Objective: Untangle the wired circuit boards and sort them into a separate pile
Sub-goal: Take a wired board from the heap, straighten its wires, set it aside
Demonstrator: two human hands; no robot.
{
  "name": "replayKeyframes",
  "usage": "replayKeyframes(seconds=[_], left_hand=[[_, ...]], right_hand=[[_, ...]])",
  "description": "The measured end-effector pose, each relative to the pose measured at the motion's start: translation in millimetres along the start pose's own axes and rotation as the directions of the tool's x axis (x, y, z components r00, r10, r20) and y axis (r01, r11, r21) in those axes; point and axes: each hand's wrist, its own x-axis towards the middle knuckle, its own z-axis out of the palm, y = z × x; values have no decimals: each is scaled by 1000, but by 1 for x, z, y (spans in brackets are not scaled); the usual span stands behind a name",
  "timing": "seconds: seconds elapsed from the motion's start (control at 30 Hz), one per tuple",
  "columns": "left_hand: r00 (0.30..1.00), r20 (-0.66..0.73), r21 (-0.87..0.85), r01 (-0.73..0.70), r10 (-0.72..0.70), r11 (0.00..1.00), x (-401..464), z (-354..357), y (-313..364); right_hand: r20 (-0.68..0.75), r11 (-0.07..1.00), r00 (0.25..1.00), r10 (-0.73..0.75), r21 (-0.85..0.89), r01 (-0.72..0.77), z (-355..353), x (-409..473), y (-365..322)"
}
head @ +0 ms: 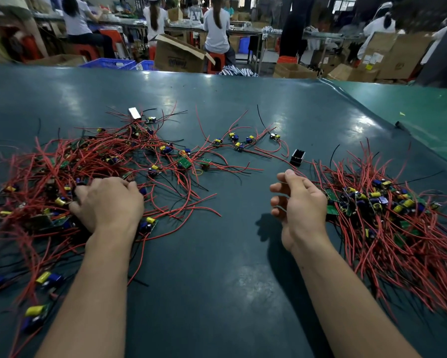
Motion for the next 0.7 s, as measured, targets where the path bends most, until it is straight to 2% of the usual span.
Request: replayKeyframes(seconds=[0.13,0.2,0.43,0.57,0.7], left_hand=[[999,39,47,-30,28,998,-2,0,-1],[999,29,12,-36,36,999,-3,-1,0],[974,-202,-155,-137,104,978,-6,-5,3],[991,-118,-211,-81,57,974,-6,-2,5],[990,-5,-151,-141,142,978,-6,2,4]], right_hand=[[33,1000,999,2,-25,-1,0,-1,0],[48,999,999,4,-35,-3,0,-1,1],[78,997,997,-16,-71,22,0,-1,2],[87,996,996,-18,-90,26,1,-2,2],[110,994,994,-21,-108,33,1,-3,1]])
